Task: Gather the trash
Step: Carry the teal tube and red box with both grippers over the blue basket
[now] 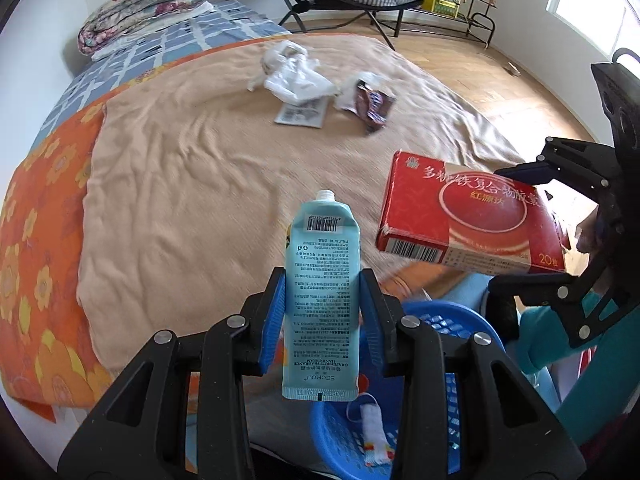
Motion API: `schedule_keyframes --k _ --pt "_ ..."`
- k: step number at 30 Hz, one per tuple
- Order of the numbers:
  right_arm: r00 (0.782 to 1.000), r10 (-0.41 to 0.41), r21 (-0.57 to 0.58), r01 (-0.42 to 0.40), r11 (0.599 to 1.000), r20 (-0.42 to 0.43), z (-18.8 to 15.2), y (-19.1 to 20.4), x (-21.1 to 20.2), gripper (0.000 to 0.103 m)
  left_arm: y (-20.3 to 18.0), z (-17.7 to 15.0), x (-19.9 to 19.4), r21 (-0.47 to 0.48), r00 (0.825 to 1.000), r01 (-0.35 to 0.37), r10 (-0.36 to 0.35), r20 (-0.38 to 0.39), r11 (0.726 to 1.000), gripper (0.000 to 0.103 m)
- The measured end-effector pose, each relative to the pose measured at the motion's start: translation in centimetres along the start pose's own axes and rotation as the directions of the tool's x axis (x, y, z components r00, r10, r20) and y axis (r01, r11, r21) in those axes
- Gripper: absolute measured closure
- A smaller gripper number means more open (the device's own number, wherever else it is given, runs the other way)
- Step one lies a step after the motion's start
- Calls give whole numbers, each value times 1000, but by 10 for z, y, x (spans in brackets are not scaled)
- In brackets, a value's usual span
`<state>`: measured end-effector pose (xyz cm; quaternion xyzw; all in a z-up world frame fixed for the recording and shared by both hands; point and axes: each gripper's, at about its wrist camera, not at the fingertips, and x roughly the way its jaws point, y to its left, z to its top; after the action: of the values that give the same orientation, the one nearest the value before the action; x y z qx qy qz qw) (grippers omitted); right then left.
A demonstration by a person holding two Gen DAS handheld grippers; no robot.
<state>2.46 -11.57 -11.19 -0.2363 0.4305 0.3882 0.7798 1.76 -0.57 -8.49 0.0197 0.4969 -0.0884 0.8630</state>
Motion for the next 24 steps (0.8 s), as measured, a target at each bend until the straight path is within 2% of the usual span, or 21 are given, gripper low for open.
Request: schedule_keyframes --k 9,16,24 --pt "999 27 2 -27 1000 -36 -47 28 -6 16 -28 -46 5 5 998 34 -34 -45 999 67" --pt "993 58 10 -57 998 -106 -78 46 9 16 -44 -76 23 20 993 54 -52 -110 998 67" --pt "983 87 9 -86 996 -164 -96 58 21 16 -51 -102 40 15 983 68 -65 -172 998 67"
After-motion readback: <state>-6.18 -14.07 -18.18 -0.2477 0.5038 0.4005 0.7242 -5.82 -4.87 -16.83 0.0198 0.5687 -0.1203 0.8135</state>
